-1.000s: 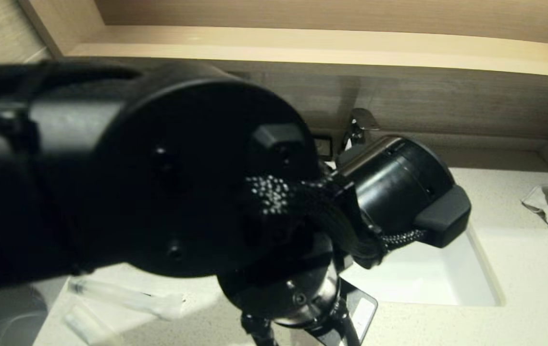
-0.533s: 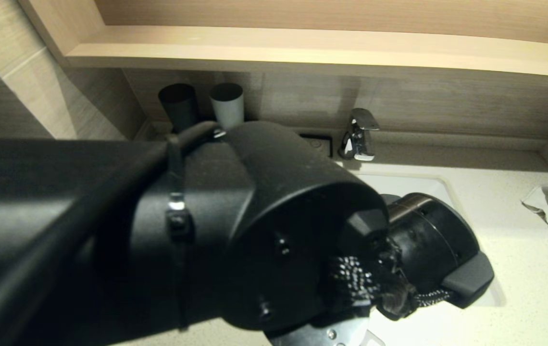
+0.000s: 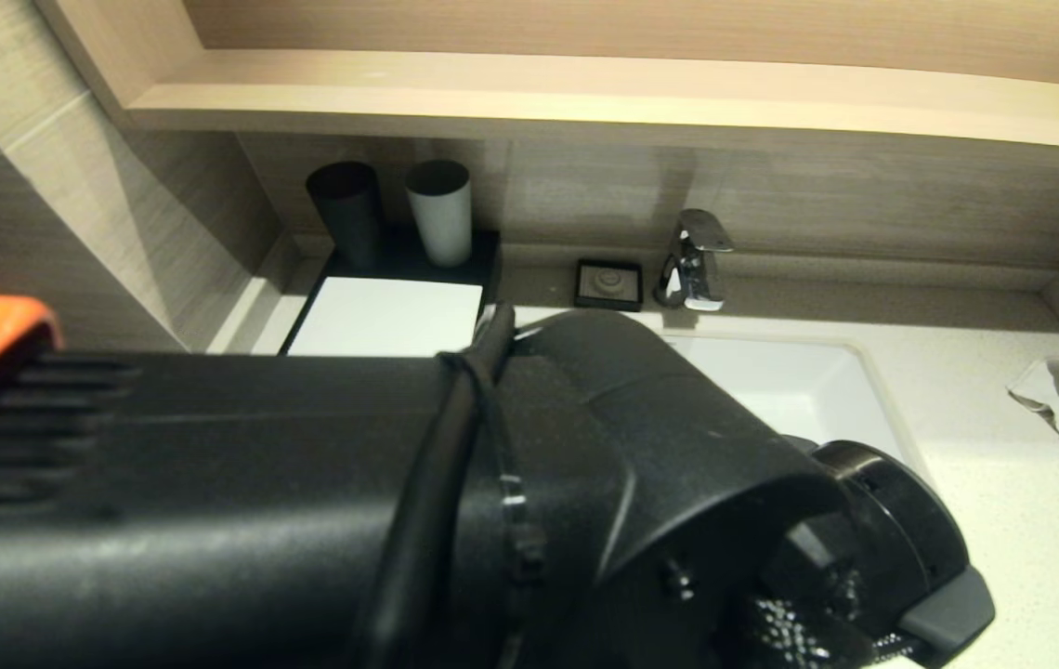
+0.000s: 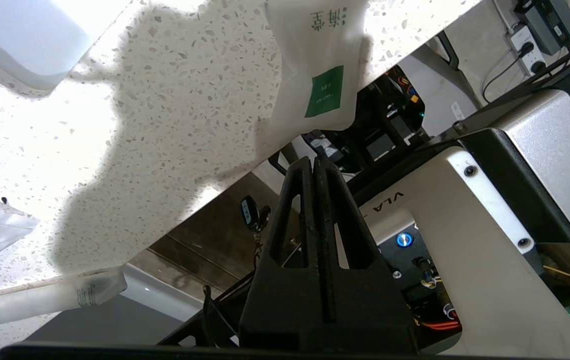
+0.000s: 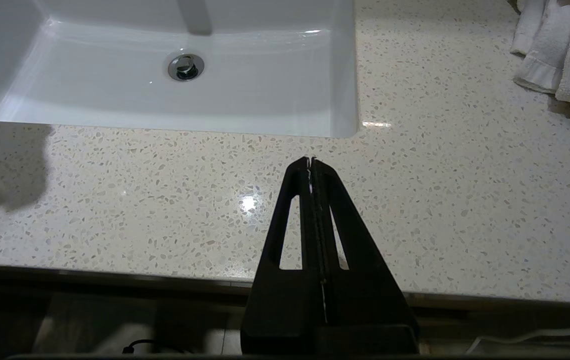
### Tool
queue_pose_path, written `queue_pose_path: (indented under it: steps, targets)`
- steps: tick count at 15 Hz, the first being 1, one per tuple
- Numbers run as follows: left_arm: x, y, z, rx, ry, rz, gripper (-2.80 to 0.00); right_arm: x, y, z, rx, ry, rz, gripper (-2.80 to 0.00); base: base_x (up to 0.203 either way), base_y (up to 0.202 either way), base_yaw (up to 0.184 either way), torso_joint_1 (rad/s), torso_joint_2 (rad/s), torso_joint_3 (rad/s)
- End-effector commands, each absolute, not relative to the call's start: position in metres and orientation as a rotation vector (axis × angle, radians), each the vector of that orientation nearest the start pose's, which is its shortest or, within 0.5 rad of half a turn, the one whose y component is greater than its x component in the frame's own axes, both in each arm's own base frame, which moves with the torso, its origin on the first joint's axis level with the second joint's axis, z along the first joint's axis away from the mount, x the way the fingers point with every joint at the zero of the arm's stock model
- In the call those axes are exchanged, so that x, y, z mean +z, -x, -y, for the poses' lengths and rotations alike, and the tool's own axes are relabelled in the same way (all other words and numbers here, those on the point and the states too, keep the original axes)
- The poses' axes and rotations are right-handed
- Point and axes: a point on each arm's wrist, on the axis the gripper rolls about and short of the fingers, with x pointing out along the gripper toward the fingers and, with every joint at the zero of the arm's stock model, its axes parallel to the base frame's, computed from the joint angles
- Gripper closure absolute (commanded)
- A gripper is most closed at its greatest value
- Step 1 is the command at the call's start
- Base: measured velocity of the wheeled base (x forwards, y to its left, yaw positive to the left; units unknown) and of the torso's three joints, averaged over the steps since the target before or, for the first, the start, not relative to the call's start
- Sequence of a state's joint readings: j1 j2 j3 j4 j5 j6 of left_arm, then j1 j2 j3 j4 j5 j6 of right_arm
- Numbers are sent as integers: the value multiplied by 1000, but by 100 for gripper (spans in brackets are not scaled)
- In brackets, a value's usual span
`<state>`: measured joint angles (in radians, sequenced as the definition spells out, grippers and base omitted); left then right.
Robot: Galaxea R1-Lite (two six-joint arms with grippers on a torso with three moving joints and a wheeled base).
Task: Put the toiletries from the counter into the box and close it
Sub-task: Pick up the bathroom toiletry
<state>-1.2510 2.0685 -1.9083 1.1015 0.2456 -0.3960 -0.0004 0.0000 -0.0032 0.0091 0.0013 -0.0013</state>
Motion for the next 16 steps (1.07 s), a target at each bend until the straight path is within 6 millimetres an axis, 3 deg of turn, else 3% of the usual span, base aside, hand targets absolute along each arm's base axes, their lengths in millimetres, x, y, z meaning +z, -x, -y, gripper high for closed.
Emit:
queue_pose_path:
  steps: [1, 16]
  targets:
    - [207, -116, 343, -637, -572, -1096, 0, 75, 23, 0, 2, 2, -6, 0, 0, 0, 0, 0, 0, 0]
    - [196, -115, 354, -640, -595, -1099, 0, 75, 23, 0, 2, 2, -6, 0, 0, 0, 0, 0, 0, 0]
